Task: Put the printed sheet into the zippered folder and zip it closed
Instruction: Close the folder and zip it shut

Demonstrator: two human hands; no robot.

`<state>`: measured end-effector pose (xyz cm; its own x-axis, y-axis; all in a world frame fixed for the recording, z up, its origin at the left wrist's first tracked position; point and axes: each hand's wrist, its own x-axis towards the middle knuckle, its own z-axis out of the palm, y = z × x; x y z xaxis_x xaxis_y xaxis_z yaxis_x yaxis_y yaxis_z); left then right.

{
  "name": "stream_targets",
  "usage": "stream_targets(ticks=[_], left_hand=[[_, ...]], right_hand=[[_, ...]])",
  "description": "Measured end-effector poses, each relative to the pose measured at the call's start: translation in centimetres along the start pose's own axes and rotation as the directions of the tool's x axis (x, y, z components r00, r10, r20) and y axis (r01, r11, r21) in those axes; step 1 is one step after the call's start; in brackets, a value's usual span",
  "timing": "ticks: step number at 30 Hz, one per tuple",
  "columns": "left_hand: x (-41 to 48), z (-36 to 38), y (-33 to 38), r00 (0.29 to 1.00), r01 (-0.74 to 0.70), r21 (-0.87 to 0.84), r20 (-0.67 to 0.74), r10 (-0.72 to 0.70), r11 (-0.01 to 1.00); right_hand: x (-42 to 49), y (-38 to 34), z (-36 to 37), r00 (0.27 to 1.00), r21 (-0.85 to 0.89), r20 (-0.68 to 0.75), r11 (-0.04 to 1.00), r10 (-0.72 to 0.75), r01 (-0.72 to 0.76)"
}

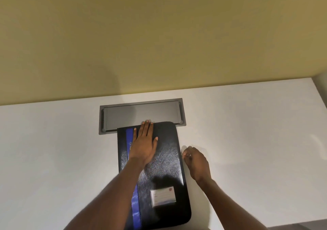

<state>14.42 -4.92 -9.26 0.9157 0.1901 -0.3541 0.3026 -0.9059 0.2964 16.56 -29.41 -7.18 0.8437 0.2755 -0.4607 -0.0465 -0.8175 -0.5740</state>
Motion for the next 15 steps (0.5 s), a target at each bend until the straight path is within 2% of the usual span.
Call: stream_targets(ticks=[7, 15], left_hand=[[2.0, -0.9, -0.2, 0.999, 0.018, 0.062, -0.035, -0.016, 0.998], [2.1, -0.9, 0.1, 0.995, 0.048, 0.047, -0.092, -0.044, 0.998]], right_hand=[[-0.4, -0.1, 0.1, 0.997, -0.193, -0.025, 0.979, -0.071, 0.065], [2.1, -0.9, -1.0, 0.993, -0.176, -0.056, 0.980, -0.103, 0.092]])
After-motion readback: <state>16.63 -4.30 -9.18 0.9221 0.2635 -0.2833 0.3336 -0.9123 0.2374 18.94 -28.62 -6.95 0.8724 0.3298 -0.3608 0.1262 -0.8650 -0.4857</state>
